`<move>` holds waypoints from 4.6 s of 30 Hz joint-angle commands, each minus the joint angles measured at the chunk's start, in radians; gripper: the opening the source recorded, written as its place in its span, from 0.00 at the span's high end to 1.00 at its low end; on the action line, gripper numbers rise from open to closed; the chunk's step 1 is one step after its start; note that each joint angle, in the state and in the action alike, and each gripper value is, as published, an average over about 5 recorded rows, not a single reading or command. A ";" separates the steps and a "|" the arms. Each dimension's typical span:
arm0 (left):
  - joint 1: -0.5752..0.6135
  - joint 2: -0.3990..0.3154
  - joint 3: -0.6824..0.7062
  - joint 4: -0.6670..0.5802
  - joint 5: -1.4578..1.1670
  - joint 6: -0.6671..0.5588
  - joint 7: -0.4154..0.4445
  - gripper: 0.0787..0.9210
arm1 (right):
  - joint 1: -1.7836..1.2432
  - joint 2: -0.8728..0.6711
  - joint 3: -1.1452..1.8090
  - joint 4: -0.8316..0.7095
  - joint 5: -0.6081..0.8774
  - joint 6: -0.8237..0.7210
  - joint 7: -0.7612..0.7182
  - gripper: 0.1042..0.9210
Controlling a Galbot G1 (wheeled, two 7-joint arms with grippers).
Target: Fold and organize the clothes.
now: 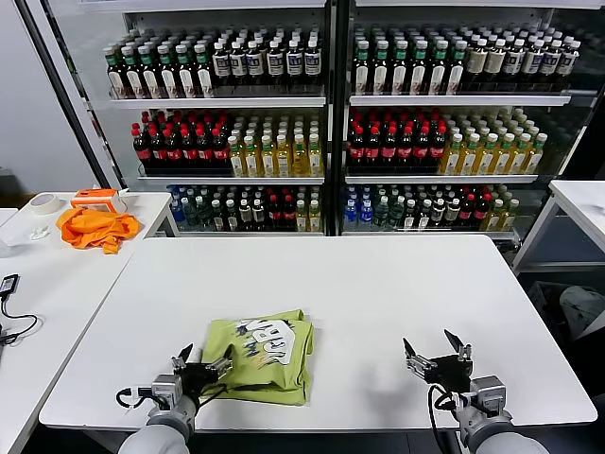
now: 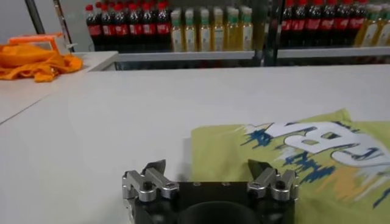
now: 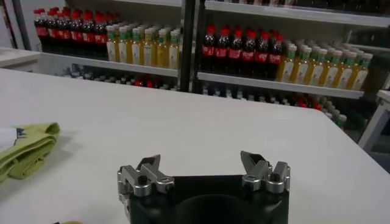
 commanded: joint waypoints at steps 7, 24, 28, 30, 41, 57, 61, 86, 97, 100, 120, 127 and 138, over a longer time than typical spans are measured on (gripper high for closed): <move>0.013 0.002 0.001 0.010 -0.080 0.015 0.028 0.33 | 0.005 0.003 -0.012 -0.004 0.000 0.005 -0.001 0.12; -0.001 0.037 -0.040 -0.080 -0.037 -0.008 0.055 0.91 | -0.001 -0.008 0.000 0.011 0.003 0.004 0.000 0.12; -0.005 0.114 -0.148 -0.172 -0.039 0.043 0.045 0.96 | -0.001 -0.007 0.005 0.011 0.004 0.004 0.000 0.12; 0.005 0.158 -0.224 -0.201 -0.039 0.079 0.049 0.97 | 0.001 -0.005 0.005 0.011 0.003 0.004 -0.001 0.12; 0.068 0.312 -0.627 -0.095 -0.036 0.084 0.140 0.97 | 0.009 0.008 -0.004 0.010 0.002 0.006 -0.004 0.12; -0.020 -0.105 0.264 -0.191 0.267 0.028 0.234 0.97 | -0.026 0.006 0.032 0.032 -0.001 0.008 -0.005 0.12; -0.099 -0.129 0.278 -0.121 0.266 0.014 0.245 0.97 | -0.042 0.001 0.055 0.041 0.002 0.010 -0.006 0.12; -0.243 -0.188 0.301 -0.017 0.011 0.067 0.108 0.94 | -0.013 0.001 0.036 0.025 0.002 0.005 -0.003 0.12; -0.181 0.005 0.040 -0.105 0.074 -0.108 0.238 0.60 | 0.117 0.003 -0.081 -0.020 0.141 -0.010 -0.008 0.12; -0.129 0.040 -0.062 -0.121 0.121 -0.156 0.259 0.50 | 0.211 0.031 -0.213 -0.051 0.184 -0.039 -0.009 0.12; 0.030 0.004 -0.187 -0.178 0.167 -0.239 0.267 0.12 | 0.393 0.112 -0.613 -0.156 0.395 -0.121 0.169 0.12; 0.031 -0.004 -0.185 -0.170 0.178 -0.242 0.266 0.12 | 0.391 0.113 -0.616 -0.163 0.507 -0.122 0.352 0.12; 0.024 -0.019 -0.173 -0.147 0.192 -0.253 0.267 0.12 | 0.395 0.115 -0.607 -0.172 0.560 -0.121 0.466 0.43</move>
